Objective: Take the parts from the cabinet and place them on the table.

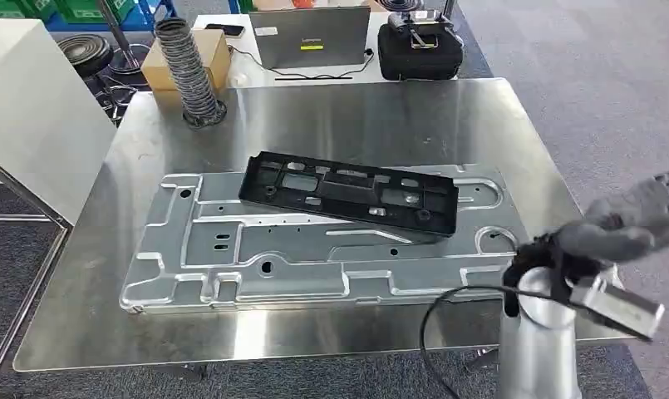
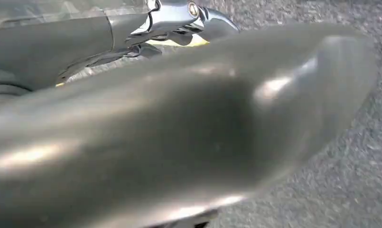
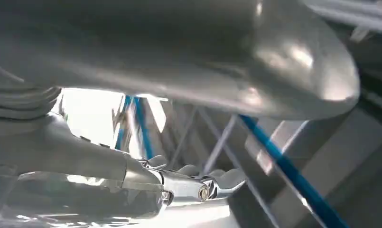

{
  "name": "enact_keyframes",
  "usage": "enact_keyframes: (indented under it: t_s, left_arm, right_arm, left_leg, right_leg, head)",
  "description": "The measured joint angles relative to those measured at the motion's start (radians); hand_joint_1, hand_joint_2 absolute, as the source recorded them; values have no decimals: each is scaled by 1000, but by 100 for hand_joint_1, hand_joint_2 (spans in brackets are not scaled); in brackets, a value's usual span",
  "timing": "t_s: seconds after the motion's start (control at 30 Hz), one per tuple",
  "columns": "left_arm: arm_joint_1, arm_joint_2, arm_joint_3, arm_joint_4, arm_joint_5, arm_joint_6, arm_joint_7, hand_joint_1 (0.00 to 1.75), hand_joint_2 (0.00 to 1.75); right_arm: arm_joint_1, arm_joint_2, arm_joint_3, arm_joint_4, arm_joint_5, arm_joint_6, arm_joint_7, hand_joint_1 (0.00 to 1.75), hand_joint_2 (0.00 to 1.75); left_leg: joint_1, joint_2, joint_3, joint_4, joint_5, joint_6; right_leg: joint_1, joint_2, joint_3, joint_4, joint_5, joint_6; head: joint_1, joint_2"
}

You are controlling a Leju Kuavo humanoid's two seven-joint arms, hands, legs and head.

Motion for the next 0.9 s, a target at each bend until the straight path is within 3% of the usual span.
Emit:
enact_keyframes:
  t_s: [0.03, 0.13, 0.2, 0.23, 0.27, 0.3, 0.33, 0.37, 0.4, 0.47, 0.5, 0.53, 0.57, 0.6, 0.63, 0.67, 0.7, 0.73, 0.77, 0.83, 0.87, 0.9]
  left_arm:
    - [0, 0, 3, 0, -1, 0, 0, 0, 0]
    - [0, 0, 19, 0, 1, 3, 0, 0, 0]
    - [1, 0, 28, 0, 2, 8, 0, 0, 0]
    - [-1, 0, 35, 0, 2, 8, 0, 0, 0]
    - [0, 0, 39, 0, 1, 8, 0, 0, 0]
    - [0, 1, 43, 0, 0, 8, 0, 0, 0]
    - [0, 1, 46, -1, 0, 8, 0, 0, 0]
    - [0, 1, 48, -1, -2, 8, 0, 0, 0]
    - [0, 2, 50, -1, -3, 7, 0, 0, 0]
    - [2, 2, 54, -2, -5, 7, 0, 0, 0]
    - [2, 1, 58, -2, -6, 7, 0, 0, 0]
    - [0, 1, 60, -2, -9, 7, 0, 0, 0]
    - [2, 2, 62, -3, -13, 6, 0, 0, 0]
    - [3, 2, 64, -3, -15, 4, 0, 0, 0]
    - [3, 3, 66, -3, -16, 3, 0, 0, 0]
    - [2, 2, 66, -3, -20, 2, -1, 0, 0]
    - [7, 5, 68, -3, -24, 0, -1, 0, 0]
    - [8, 5, 70, -3, -27, 0, -3, 0, 0]
    - [9, 5, 70, -3, -33, -3, -6, 0, 0]
    - [10, 4, 71, -3, -44, -5, -8, 0, 0]
    - [9, 3, 71, -3, -45, -8, -9, 0, 0]
    - [9, 3, 71, -3, -45, -9, -9, 0, 0]
  right_arm:
    - [42, 12, -25, -37, 5, 0, 0, 0, 0]
    - [165, 23, -70, -97, 0, -1, 0, 0, 0]
    - [230, 30, -109, -100, -16, -1, 0, 0, 0]
    - [256, 35, -134, -99, -11, -1, 0, 0, 0]
    - [277, 43, -153, -98, -1, -1, 0, 0, 0]
    - [296, 49, -174, -96, 10, -1, 0, 0, 0]
    - [314, 55, -193, -92, 12, -1, 0, 0, 0]
    - [333, 58, -209, -88, 8, -1, 0, 0, 0]
    - [350, 60, -222, -83, 0, -1, 0, 0, 0]
    - [375, 63, -241, -75, -10, -1, 0, 0, 0]
    - [384, 66, -250, -73, -13, -1, 0, 0, 0]
    - [392, 68, -259, -72, -14, -1, 0, 0, 0]
    - [397, 70, -268, -72, -17, -1, 0, 0, 0]
    - [408, 73, -277, -70, -19, -1, 0, 0, 0]
    - [414, 74, -289, -68, -18, -1, 0, 0, 0]
    - [418, 74, -301, -61, -16, -1, 0, 0, 0]
    - [418, 77, -313, -51, -13, 1, 0, 0, 0]
    - [417, 81, -322, -42, -13, 3, 0, 0, 0]
    - [417, 81, -336, -25, -14, 3, 0, 0, 0]
    - [421, 83, -363, 5, -4, 0, 0, 0, 0]
    - [421, 87, -379, 24, 11, 0, 0, 0, 0]
    - [421, 89, -393, 42, 25, 0, 0, 0, 0]
  left_leg:
    - [-1, -3, 30, -60, -6, 6]
    - [-7, -3, 28, -55, 6, 20]
    - [-2, 0, 24, -69, 22, 41]
    - [-3, 2, 18, -72, 29, 48]
    - [-4, 2, 9, -72, 35, 53]
    - [-6, 3, -2, -71, 42, 56]
    - [-9, 5, -12, -70, 49, 58]
    - [-11, 5, -25, -68, 57, 59]
    - [-13, 5, -36, -67, 65, 58]
    - [-16, 5, -58, -64, 81, 55]
    - [-17, 4, -69, -63, 90, 52]
    - [-18, 4, -75, -60, 100, 49]
    - [-23, 3, -80, -57, 106, 43]
    - [-21, 4, -72, -63, 114, 38]
    - [-18, 4, -72, -64, 124, 32]
    - [-17, 4, -73, -71, 134, 26]
    - [-23, 1, -77, -76, 144, 18]
    - [-18, -1, -91, -58, 104, 15]
    - [-14, 0, -106, -11, 36, 13]
    - [-10, 0, -137, 139, -87, 4]
    - [-10, 0, -148, 222, -120, 0]
    - [-9, 1, -142, 265, -112, -2]
  right_leg:
    - [1, 0, -1, 2, -2, 4]
    - [3, 2, -3, 4, 3, 21]
    - [3, 5, -6, 6, 3, 34]
    - [-1, 7, -15, 27, -29, 38]
    - [-1, 7, -39, 85, -85, 42]
    - [-3, 7, -68, 172, -145, 47]
    - [-4, 7, -95, 253, -188, 50]
    - [-6, 7, -110, 316, -210, 51]
    - [-7, 7, -103, 329, -202, 50]
    - [-7, 7, -24, 228, -132, 44]
    - [-6, 7, 43, 131, -101, 38]
    - [-4, 7, 118, 27, -104, 30]
    - [3, 7, 147, -34, -125, 27]
    - [5, 7, 138, -18, -108, 22]
    - [7, 9, 136, -22, -109, 17]
    - [11, 9, 130, -20, -102, 10]
    - [1, 7, 119, -31, -83, 2]
    - [-3, 3, 106, -33, -67, -5]
    - [-4, 4, 88, -33, -54, -12]
    - [-3, 3, 58, -31, -29, -11]
    - [-3, 2, 39, -29, -16, -10]
    - [-3, 2, 22, -26, -4, -8]
  head:
    - [0, 0]
    - [2, 0]
    - [1, 0]
    - [4, 0]
    - [4, 0]
    - [4, 0]
    - [3, 0]
    - [4, 0]
    - [4, 0]
    - [4, 0]
    - [4, 0]
    - [4, 0]
    - [3, 0]
    - [-2, 0]
    - [8, 0]
    - [8, 0]
    - [8, 0]
    - [9, 0]
    - [4, 0]
    - [3, 0]
    - [2, 0]
    - [2, 0]
